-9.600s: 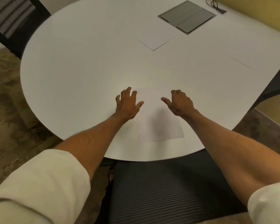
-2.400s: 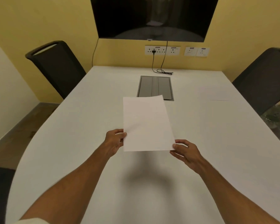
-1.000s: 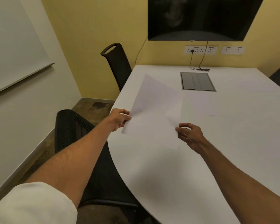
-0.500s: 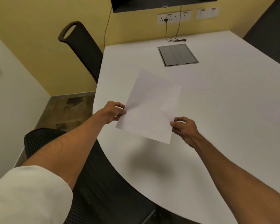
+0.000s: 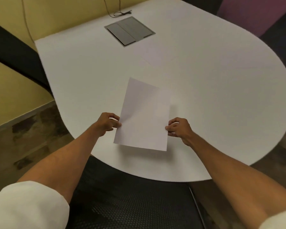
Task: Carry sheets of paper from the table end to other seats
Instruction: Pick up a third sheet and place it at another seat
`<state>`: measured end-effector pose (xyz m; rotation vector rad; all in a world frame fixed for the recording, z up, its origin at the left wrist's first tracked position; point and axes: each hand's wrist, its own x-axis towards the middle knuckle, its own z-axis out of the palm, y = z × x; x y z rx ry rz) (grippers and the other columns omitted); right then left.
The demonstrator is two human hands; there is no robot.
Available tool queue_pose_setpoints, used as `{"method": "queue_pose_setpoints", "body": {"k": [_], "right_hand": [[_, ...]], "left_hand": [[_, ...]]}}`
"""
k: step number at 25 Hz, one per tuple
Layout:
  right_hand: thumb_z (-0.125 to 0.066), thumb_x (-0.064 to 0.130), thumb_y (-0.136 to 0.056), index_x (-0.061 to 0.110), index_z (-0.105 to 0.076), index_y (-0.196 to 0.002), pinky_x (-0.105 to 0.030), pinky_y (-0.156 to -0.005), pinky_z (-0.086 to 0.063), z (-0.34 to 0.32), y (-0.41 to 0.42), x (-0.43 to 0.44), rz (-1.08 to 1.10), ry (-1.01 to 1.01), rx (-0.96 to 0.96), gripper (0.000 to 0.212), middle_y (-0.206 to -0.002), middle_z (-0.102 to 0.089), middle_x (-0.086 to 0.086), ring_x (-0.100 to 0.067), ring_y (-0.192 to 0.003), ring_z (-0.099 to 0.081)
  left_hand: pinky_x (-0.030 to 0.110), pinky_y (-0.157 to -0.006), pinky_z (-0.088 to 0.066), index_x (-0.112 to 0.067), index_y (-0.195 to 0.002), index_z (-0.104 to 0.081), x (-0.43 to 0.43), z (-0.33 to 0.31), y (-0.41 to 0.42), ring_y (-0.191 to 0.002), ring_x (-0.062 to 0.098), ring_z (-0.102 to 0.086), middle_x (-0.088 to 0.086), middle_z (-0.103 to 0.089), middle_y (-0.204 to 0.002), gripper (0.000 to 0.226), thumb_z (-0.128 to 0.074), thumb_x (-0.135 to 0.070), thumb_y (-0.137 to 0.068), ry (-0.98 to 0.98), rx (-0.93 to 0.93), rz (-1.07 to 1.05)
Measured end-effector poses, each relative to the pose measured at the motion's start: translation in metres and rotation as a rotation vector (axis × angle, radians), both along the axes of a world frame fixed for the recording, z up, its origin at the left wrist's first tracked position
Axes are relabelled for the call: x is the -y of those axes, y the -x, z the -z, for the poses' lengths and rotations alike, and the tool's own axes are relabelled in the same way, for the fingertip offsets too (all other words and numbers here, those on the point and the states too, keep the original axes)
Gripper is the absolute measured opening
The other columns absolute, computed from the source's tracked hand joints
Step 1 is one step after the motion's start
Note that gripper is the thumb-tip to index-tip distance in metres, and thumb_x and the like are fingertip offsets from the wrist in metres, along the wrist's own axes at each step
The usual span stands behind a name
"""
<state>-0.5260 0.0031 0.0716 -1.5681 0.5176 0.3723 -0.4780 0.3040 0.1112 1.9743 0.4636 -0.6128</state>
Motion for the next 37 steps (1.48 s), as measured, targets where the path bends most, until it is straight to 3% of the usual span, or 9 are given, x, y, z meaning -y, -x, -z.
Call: {"method": "queue_pose_setpoints", "body": {"k": [5,9,12,15,21,26,30,33,37], "right_hand": [[-0.074,-0.006,-0.073,0.001,-0.060,-0.088,-0.028,-0.058,-0.052,0.030,0.015,-0.010,-0.032,0.247,-0.052,0.022,-0.071,-0.063,-0.013,-0.021,-0.062,-0.060],[-0.071,-0.005,-0.073,0.000,-0.061,-0.088,-0.037,-0.070,-0.055,0.050,0.014,-0.020,-0.032,0.380,-0.051,0.018,-0.064,-0.060,-0.009,-0.026,-0.065,-0.060],[-0.072,0.000,-0.074,0.006,-0.059,-0.090,-0.041,-0.079,-0.057,0.061,0.013,-0.031,-0.055,0.448,-0.068,0.021,-0.073,-0.064,-0.011,-0.027,-0.072,-0.062],[-0.072,0.002,-0.076,0.009,-0.055,-0.109,-0.035,-0.077,-0.053,0.068,0.013,-0.036,-0.085,0.521,-0.062,0.038,-0.091,-0.067,-0.015,-0.028,-0.085,-0.064],[-0.068,-0.005,-0.079,0.018,-0.052,-0.132,-0.024,-0.072,-0.041,0.074,0.015,-0.035,-0.154,0.580,0.049,0.060,-0.082,-0.058,-0.006,-0.020,-0.076,-0.056],[-0.065,-0.002,-0.083,0.012,-0.052,-0.134,-0.028,-0.089,-0.042,0.081,0.012,-0.037,-0.188,0.643,0.007,0.054,-0.100,-0.051,-0.005,-0.026,-0.107,-0.054],[-0.059,0.001,-0.088,0.012,-0.048,-0.138,-0.030,-0.096,-0.042,0.084,0.010,-0.038,-0.223,0.700,-0.015,0.053,-0.120,-0.056,-0.013,-0.024,-0.110,-0.054],[-0.062,0.007,-0.087,0.012,-0.047,-0.139,-0.040,-0.101,-0.043,0.084,0.010,-0.038,-0.249,0.735,-0.021,0.055,-0.121,-0.055,-0.014,-0.029,-0.116,-0.052],[-0.062,0.006,-0.087,0.013,-0.047,-0.139,-0.037,-0.099,-0.044,0.086,0.011,-0.039,-0.241,0.727,-0.018,0.055,-0.121,-0.056,-0.014,-0.029,-0.114,-0.053]], "left_hand": [[0.023,-0.056,-0.040,-0.001,-0.089,-0.065,0.003,0.047,-0.002,-0.063,0.023,-0.058,0.017,-0.064,-0.078,0.020,-0.072,0.007,-0.072,-0.119,0.000,0.138],[0.016,-0.046,-0.040,0.001,-0.091,-0.067,0.004,0.072,-0.007,-0.055,0.016,-0.055,0.015,-0.063,-0.076,0.020,-0.072,0.006,-0.072,-0.226,0.042,0.213],[0.019,-0.050,-0.039,0.002,-0.091,-0.067,0.002,0.085,-0.010,-0.057,0.017,-0.054,0.016,-0.063,-0.079,0.019,-0.071,0.006,-0.072,-0.281,0.066,0.227],[0.028,-0.065,-0.049,-0.001,-0.089,-0.067,0.000,0.095,-0.013,-0.073,0.026,-0.057,0.015,-0.064,-0.082,0.018,-0.070,0.003,-0.072,-0.353,0.101,0.236],[0.033,-0.070,-0.051,-0.002,-0.088,-0.067,0.004,0.106,-0.019,-0.087,0.036,-0.065,0.019,-0.068,-0.091,0.017,-0.069,0.003,-0.072,-0.385,0.109,0.268],[0.037,-0.071,-0.053,0.001,-0.088,-0.065,0.006,0.110,-0.020,-0.075,0.032,-0.058,0.023,-0.066,-0.095,0.017,-0.069,0.004,-0.071,-0.392,0.118,0.245],[0.045,-0.074,-0.055,0.000,-0.096,-0.060,0.006,0.110,-0.020,-0.071,0.030,-0.056,0.020,-0.061,-0.091,0.028,-0.068,0.005,-0.070,-0.366,0.107,0.201],[0.042,-0.073,-0.055,-0.004,-0.101,-0.057,0.006,0.111,-0.020,-0.068,0.030,-0.056,0.019,-0.061,-0.085,0.033,-0.067,0.006,-0.071,-0.348,0.109,0.191],[0.037,-0.068,-0.052,-0.007,-0.101,-0.058,0.005,0.111,-0.019,-0.067,0.029,-0.057,0.017,-0.061,-0.080,0.034,-0.065,0.008,-0.070,-0.330,0.122,0.184]]}}
